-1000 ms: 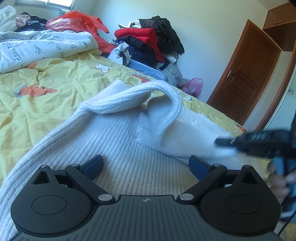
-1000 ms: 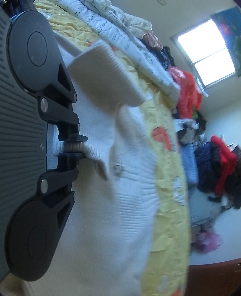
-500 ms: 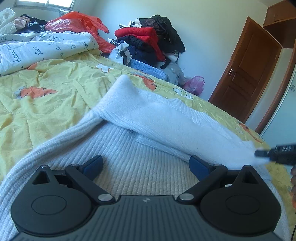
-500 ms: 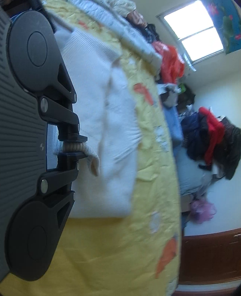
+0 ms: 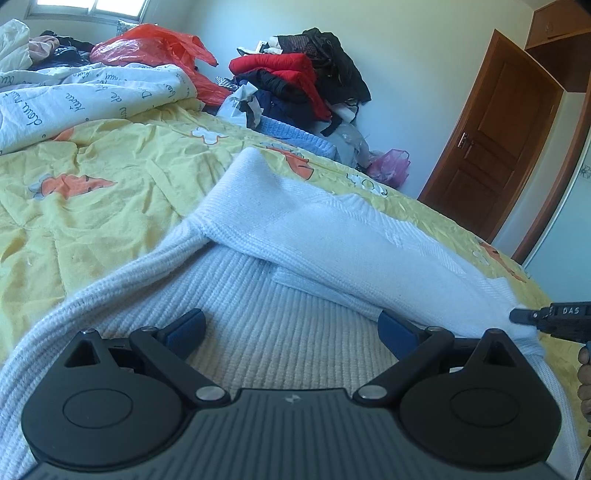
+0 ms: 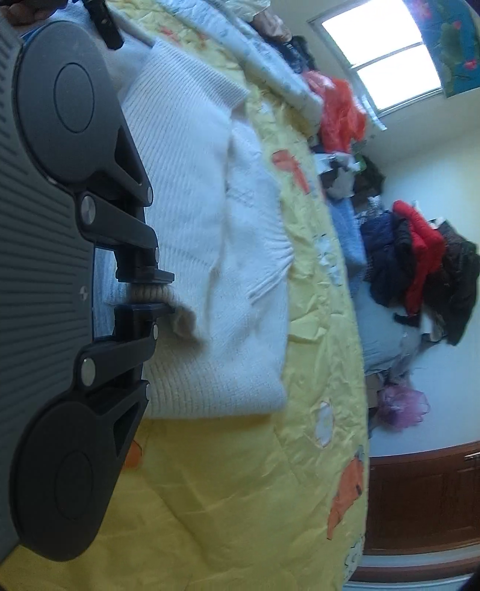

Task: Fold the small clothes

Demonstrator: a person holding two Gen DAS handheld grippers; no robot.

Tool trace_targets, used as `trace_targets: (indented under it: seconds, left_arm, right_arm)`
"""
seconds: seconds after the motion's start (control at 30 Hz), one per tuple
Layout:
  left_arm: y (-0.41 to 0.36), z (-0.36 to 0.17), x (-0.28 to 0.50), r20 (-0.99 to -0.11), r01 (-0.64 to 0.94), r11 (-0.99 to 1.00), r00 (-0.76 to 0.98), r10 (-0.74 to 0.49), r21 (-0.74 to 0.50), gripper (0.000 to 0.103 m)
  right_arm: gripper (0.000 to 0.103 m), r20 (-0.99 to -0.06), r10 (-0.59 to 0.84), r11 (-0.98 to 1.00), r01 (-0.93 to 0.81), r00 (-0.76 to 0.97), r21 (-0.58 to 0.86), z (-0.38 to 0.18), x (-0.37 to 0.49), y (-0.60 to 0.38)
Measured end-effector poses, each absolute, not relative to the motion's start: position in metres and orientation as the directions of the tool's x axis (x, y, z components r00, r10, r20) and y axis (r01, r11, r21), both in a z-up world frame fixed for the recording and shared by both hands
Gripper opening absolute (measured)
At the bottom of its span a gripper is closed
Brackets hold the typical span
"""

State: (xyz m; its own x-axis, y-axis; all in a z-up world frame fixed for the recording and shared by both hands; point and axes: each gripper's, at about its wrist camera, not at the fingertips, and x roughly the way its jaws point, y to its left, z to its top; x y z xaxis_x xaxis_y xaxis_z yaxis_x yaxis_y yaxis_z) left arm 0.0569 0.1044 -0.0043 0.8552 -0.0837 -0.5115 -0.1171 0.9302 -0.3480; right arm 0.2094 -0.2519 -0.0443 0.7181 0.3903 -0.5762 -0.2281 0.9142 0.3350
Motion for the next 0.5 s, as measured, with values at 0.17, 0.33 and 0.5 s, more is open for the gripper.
trace_targets:
  seconds: [0.17,0.33,0.5]
  left_arm:
    - [0.104,-0.004,0.057,-0.511,-0.117,0.930,0.855,-0.084,-0.349,0.101]
    - [0.101,-0.002,0.055,-0.515,-0.140,0.935,0.855,-0.052,-0.326,0.101]
    - [0.064,0.020,0.063,-0.432,-0.055,0.987,0.902,-0.015,-0.149,0.101]
  right_arm:
    - [0.022,-0.608,0.347,0.932,-0.190,0.714,0.308,-0.059,0.211,-0.250]
    - [0.029,-0.511,0.283,0.950,-0.164,0.812,0.265,-0.033,0.175,-0.247]
    - [0.050,-0.490,0.301,0.953,-0.247,0.818,0.174,-0.023,0.155,-0.208]
